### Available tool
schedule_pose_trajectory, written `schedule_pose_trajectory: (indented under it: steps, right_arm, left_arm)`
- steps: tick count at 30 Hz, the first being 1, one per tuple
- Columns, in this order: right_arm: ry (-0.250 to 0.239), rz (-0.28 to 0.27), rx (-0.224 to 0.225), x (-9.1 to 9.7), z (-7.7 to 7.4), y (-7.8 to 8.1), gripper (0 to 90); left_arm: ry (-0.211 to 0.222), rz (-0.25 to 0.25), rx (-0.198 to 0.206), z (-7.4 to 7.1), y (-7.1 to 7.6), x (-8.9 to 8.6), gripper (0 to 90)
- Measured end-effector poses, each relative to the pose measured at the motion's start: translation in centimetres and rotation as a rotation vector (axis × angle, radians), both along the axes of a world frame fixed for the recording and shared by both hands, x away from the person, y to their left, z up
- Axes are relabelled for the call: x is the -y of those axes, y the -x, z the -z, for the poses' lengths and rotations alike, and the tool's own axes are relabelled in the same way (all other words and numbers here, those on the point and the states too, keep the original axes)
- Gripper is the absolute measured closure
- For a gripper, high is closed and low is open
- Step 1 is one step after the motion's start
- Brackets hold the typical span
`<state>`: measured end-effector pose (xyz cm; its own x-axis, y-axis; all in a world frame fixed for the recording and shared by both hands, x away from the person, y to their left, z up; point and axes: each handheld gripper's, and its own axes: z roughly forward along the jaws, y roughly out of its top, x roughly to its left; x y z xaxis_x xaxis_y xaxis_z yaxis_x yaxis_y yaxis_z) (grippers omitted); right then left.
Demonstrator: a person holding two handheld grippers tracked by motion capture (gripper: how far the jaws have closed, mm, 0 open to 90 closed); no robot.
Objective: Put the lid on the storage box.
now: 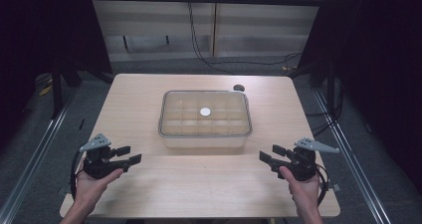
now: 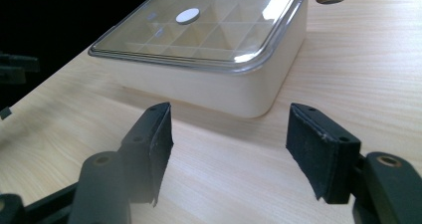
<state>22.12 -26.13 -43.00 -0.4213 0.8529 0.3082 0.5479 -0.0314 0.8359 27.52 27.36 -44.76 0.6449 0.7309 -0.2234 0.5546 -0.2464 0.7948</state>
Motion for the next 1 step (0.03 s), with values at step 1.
schedule_pose_trajectory:
  steps: [1]
  right_arm:
    - [-0.008,0.005,0.004,0.15,0.34,0.15,33.1]
  left_arm:
    - [-0.006,0.004,-0.005,0.20,0.14,-0.06,39.7]
